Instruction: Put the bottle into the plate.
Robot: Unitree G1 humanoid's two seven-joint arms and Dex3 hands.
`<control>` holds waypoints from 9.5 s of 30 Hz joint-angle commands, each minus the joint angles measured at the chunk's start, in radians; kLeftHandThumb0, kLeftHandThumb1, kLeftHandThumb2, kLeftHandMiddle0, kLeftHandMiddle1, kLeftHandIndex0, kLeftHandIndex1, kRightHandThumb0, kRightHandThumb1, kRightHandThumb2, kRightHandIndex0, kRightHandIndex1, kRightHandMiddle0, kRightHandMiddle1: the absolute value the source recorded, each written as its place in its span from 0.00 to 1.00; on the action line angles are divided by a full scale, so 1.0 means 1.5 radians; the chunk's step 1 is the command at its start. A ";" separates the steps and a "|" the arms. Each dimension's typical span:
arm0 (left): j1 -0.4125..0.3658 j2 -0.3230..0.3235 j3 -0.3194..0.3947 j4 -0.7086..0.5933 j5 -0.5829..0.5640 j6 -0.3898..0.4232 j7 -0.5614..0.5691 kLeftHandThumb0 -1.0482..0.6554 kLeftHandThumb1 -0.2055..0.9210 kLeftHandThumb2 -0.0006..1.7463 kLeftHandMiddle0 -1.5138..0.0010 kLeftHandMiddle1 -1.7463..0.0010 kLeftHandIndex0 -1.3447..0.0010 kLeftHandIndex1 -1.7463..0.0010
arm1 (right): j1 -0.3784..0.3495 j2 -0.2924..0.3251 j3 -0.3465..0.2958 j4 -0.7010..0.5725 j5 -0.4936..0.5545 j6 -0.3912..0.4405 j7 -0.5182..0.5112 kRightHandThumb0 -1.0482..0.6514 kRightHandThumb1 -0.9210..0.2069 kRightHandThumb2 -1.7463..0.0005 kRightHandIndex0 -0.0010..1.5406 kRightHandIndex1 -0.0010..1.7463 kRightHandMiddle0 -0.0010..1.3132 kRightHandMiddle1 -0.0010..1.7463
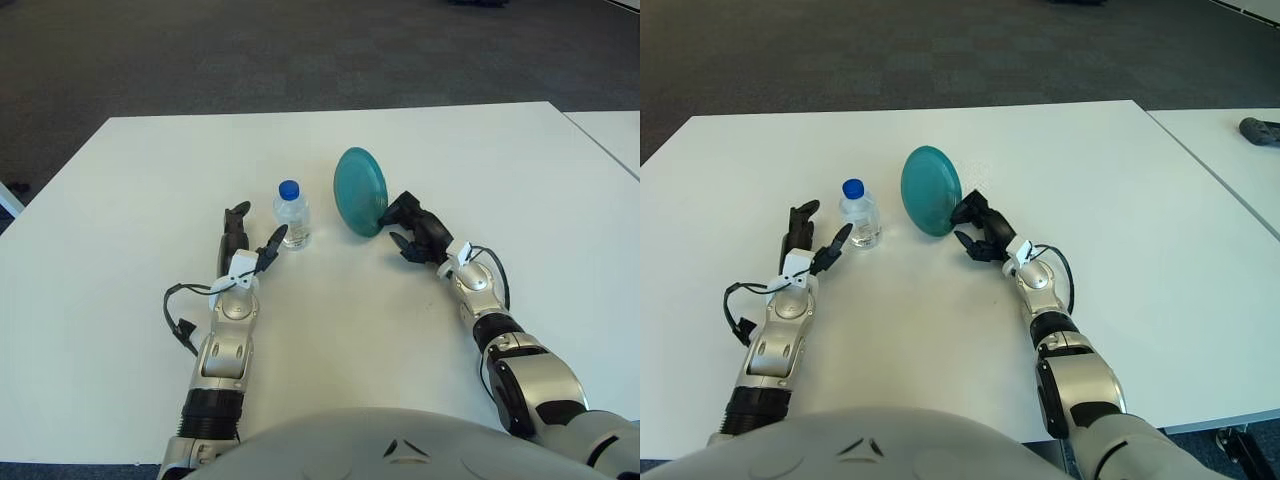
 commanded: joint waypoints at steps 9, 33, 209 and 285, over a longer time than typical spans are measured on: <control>-0.007 0.021 -0.025 -0.041 0.027 0.034 -0.034 0.03 1.00 0.10 0.81 1.00 1.00 0.60 | 0.071 -0.004 0.043 0.040 -0.064 0.018 -0.055 0.23 0.01 0.48 0.45 0.83 0.39 0.85; -0.022 0.017 -0.032 -0.029 0.032 0.041 -0.040 0.02 1.00 0.11 0.81 1.00 1.00 0.60 | 0.067 -0.016 0.074 0.029 -0.089 0.030 -0.108 0.16 0.00 0.44 0.39 0.90 0.41 0.91; -0.200 -0.033 -0.034 0.182 0.029 -0.169 0.077 0.33 0.42 0.79 0.20 0.00 0.52 0.00 | 0.146 0.034 -0.165 0.071 0.117 -0.013 0.183 0.13 0.00 0.58 0.33 0.51 0.11 0.72; -0.374 -0.033 -0.034 0.417 0.002 -0.226 0.057 0.34 0.46 0.76 0.22 0.00 0.55 0.00 | 0.165 0.067 -0.237 -0.204 0.266 0.086 0.189 0.09 0.00 0.78 0.31 0.55 0.17 0.63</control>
